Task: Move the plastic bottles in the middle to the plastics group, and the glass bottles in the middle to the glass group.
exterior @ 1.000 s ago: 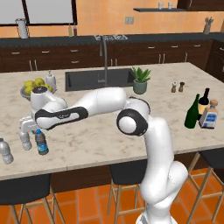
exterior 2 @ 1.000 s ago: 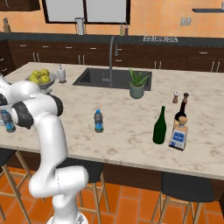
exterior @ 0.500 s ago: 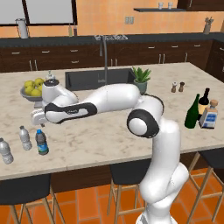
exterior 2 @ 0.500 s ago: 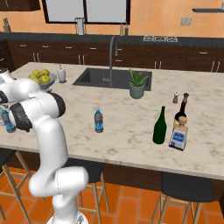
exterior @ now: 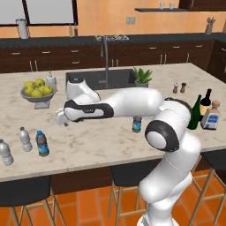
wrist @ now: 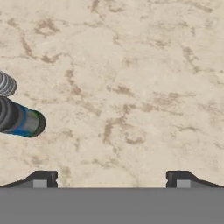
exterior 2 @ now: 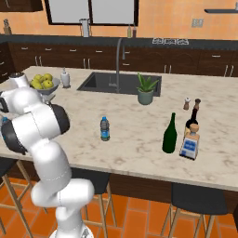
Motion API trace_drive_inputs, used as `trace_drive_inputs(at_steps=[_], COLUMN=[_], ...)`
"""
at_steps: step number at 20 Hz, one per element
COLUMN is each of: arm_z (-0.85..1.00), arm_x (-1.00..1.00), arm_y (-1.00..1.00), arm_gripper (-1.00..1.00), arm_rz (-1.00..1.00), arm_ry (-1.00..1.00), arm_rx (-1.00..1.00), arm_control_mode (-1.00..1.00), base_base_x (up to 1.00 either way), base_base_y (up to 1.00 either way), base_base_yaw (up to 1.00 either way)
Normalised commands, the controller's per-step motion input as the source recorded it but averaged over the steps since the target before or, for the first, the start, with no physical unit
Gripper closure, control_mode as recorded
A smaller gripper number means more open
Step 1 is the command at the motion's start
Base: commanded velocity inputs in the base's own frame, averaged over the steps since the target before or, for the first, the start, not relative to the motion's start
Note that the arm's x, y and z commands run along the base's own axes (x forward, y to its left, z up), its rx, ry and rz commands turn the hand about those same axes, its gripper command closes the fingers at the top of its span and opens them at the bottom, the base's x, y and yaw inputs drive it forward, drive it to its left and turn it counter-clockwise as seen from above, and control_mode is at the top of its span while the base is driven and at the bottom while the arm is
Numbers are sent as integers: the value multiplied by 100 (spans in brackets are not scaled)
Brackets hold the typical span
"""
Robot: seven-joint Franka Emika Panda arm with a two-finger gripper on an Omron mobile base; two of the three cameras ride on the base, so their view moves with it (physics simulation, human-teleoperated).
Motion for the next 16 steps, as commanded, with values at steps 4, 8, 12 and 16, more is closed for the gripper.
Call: trace_drive_inputs(at_steps=[4, 8, 12, 16], arm_z=[30, 32, 25, 18], arm_x=[-23, -21, -19, -16], arm_y=[-100, -100, -100, -100], arm_gripper=[-100, -100, -100, -100], arm_rz=[0, 0, 0, -1], arm_ry=[1, 0, 0, 0], arm_rx=[0, 3, 0, 0], arm_control_mode=[-100, -100, -100, -100], base_base_x=[0, 0, 0, 0], base_base_y=[0, 0, 0, 0], base_base_yaw=[0, 0, 0, 0])
